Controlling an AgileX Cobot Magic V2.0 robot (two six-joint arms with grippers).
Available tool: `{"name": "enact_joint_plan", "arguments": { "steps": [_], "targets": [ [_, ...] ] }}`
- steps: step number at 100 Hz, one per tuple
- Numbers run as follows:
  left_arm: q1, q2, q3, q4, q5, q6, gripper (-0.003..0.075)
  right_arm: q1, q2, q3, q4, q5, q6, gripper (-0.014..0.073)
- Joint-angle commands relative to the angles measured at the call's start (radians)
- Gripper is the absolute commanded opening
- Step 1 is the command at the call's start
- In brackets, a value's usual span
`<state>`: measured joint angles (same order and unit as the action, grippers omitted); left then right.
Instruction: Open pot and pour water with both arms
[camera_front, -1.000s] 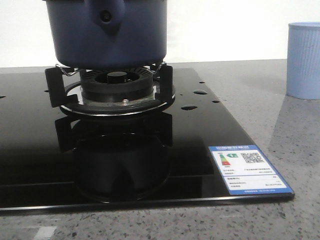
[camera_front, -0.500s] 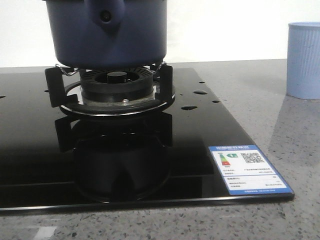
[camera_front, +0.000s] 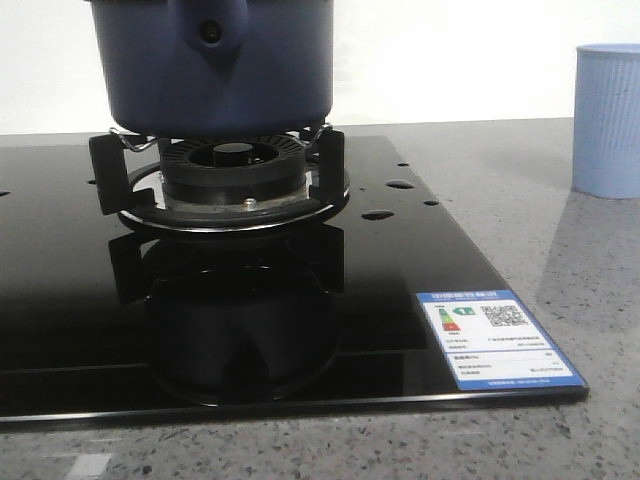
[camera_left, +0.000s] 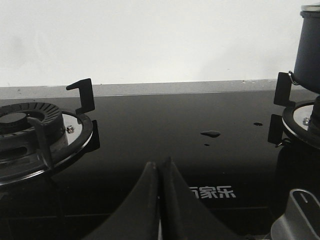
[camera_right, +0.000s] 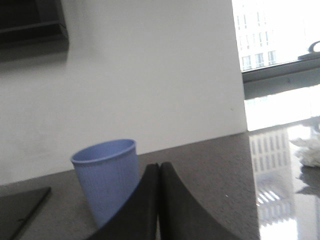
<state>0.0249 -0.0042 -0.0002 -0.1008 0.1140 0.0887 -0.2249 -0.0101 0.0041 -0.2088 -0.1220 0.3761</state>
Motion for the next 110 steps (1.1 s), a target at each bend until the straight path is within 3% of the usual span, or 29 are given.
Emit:
{"name": "enact_joint_plan", "arguments": {
  "steps": [1, 60, 110],
  "targets": [
    [0.002, -0.03, 0.01, -0.008, -0.072, -0.009, -0.002, 0.021, -0.009, -0.022, 0.224, 0.004, -0.282, -0.006],
    [0.002, -0.03, 0.01, -0.008, -0.072, -0.009, -0.002, 0.231, -0.01, 0.032, 0.136, 0.223, -0.346, -0.006],
    [0.002, -0.03, 0.01, -0.008, -0.072, -0.009, -0.002, 0.241, -0.01, 0.032, 0.136, 0.291, -0.346, -0.006]
  ]
}}
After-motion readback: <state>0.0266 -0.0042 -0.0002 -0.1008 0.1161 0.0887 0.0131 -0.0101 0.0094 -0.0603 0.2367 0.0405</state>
